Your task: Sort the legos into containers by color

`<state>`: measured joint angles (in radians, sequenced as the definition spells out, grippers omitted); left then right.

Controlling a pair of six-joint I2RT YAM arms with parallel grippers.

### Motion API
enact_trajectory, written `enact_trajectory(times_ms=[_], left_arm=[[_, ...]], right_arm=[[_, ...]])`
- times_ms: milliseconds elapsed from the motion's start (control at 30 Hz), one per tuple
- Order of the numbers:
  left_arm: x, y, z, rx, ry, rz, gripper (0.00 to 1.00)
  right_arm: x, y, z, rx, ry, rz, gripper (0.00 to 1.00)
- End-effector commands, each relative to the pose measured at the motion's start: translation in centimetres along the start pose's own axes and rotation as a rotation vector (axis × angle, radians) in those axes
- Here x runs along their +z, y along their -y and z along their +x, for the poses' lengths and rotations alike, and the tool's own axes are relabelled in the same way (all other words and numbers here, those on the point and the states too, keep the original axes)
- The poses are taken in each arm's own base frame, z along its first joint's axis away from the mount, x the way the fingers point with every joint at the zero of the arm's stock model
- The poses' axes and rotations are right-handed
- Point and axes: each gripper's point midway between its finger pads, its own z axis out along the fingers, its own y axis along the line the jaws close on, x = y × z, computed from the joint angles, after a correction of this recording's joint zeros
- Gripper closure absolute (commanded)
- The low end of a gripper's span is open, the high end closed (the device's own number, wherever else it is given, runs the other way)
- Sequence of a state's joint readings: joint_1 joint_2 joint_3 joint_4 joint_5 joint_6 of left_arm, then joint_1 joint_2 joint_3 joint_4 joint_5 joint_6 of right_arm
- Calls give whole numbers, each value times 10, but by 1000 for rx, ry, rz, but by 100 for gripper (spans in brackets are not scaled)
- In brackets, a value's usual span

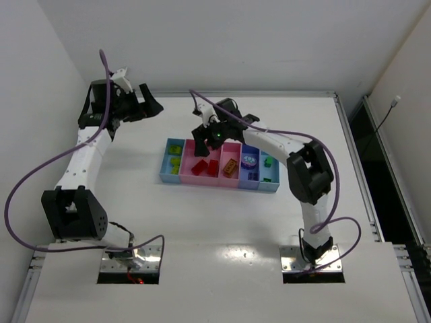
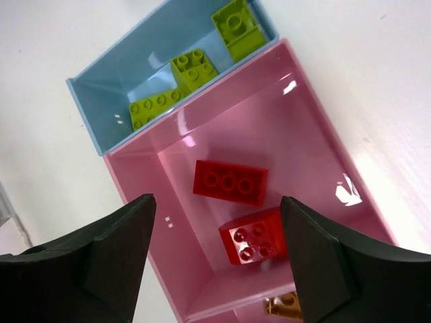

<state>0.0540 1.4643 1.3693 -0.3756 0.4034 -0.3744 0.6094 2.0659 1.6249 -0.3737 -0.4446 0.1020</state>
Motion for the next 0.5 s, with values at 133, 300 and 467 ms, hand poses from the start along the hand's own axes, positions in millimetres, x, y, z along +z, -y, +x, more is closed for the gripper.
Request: enact_trajectory(times_ms=[133, 300, 467], left_arm=[[7, -15, 15, 7, -34, -27, 0], [20, -28, 28, 48, -74, -36, 0], [25, -45, 31, 73, -77, -111, 0]], right_arm=[[-115, -16, -106, -205, 323, 212, 23], [-176, 60, -61, -31, 314, 444, 21], [-266, 157, 13, 243, 332, 685, 21]])
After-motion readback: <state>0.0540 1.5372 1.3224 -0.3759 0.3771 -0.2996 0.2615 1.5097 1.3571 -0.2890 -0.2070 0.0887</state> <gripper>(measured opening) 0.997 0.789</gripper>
